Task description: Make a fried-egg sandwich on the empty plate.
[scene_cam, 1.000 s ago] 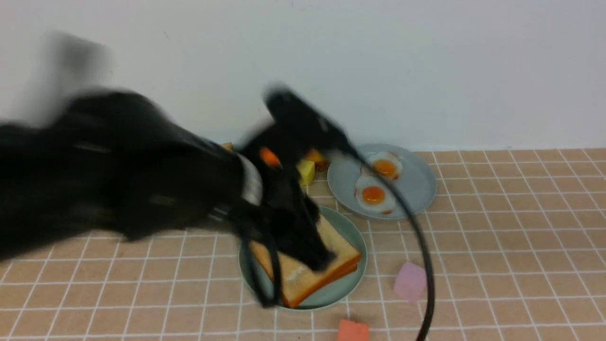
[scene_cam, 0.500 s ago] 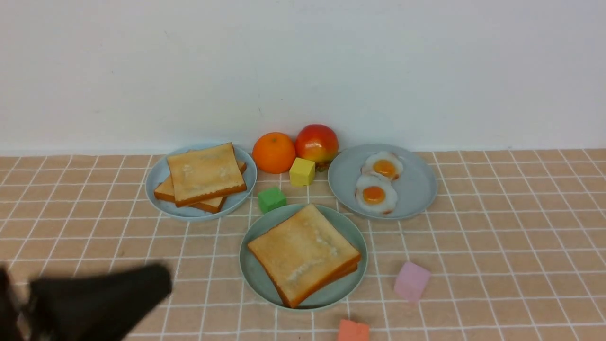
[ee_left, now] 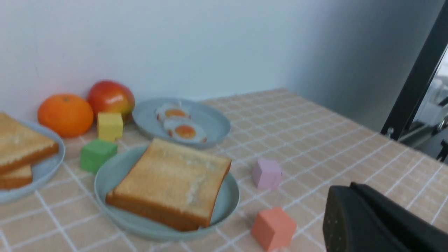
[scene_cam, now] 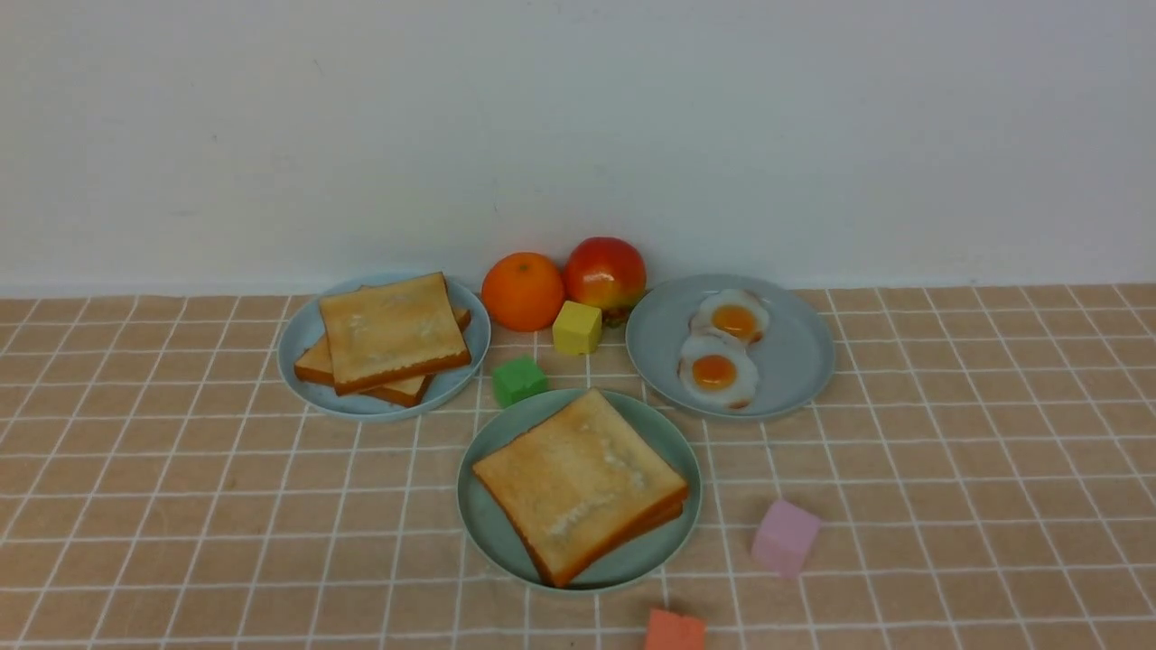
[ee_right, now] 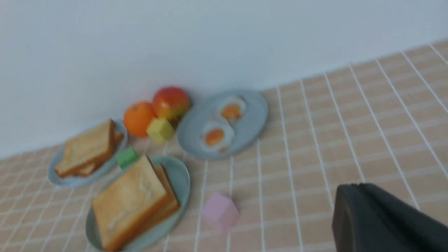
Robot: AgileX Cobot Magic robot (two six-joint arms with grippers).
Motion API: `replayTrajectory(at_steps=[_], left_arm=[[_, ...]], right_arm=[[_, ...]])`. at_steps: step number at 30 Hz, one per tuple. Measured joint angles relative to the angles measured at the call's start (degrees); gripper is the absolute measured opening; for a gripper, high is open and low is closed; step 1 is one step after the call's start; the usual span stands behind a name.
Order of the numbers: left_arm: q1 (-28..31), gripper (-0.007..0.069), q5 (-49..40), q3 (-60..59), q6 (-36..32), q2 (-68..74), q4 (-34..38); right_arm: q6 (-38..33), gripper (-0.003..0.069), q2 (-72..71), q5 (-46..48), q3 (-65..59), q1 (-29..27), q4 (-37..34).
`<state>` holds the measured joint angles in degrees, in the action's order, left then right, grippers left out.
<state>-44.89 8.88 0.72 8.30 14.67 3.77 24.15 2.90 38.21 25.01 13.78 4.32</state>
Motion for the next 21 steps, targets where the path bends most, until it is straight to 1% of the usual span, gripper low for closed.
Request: replayTrajectory(at_steps=[2, 4, 6, 8, 9, 11, 14, 16, 17, 19, 21], left_arm=[[0.0, -0.0013, -1.08, -0.31, 0.0, 0.0, 0.0], [0.0, -0.0013, -2.42, -0.32, 0.0, 0.0, 0.0], [0.0, -0.0013, -3.61, -0.32, 0.05, 0.0, 0.0], [0.0, -0.0013, -4.72, -0.32, 0.04, 0.0, 0.0], [0.0, -0.0013, -4.79, -0.32, 0.04, 0.0, 0.0], [0.0, -0.0013, -5.48, -0.32, 0.04, 0.0, 0.0], [0.0, -0.0013, -5.73, -0.32, 0.04, 0.0, 0.0], [0.0, -0.0013, -5.73, -0.32, 0.04, 0.0, 0.0], [0.0, -0.0013, -5.78, -0.32, 0.04, 0.0, 0.0], [0.0, -0.0013, -5.78, -0.32, 0.04, 0.0, 0.0], [0.0, -0.0013, -5.79, -0.32, 0.04, 0.0, 0.0]], right_arm=[[0.0, 0.0008, 0.0, -7.71, -5.23, 0.0, 0.55], [0.0, 0.001, 0.06, -13.32, -9.69, 0.0, 0.67], [0.0, 0.0011, 0.06, -17.82, -14.28, 0.0, 0.84], [0.0, 0.0014, 0.06, -20.32, -18.35, 0.0, 0.97], [0.0, 0.0014, 0.06, -20.47, -18.72, 0.0, 0.97], [0.0, 0.0018, 0.06, -21.02, -23.4, 0.0, 0.98], [0.31, 0.0019, -0.12, -19.48, -26.37, -0.3, 2.51], [0.75, 0.0009, -0.67, -18.93, -26.38, -1.62, 2.53], [0.76, -0.0007, -1.3, -18.94, -26.38, -3.52, 2.53], [-2.21, -0.0014, -2.34, -18.87, -26.38, -6.44, 2.38], [-7.31, -0.0015, -3.25, -18.87, -26.38, -8.76, 0.9]])
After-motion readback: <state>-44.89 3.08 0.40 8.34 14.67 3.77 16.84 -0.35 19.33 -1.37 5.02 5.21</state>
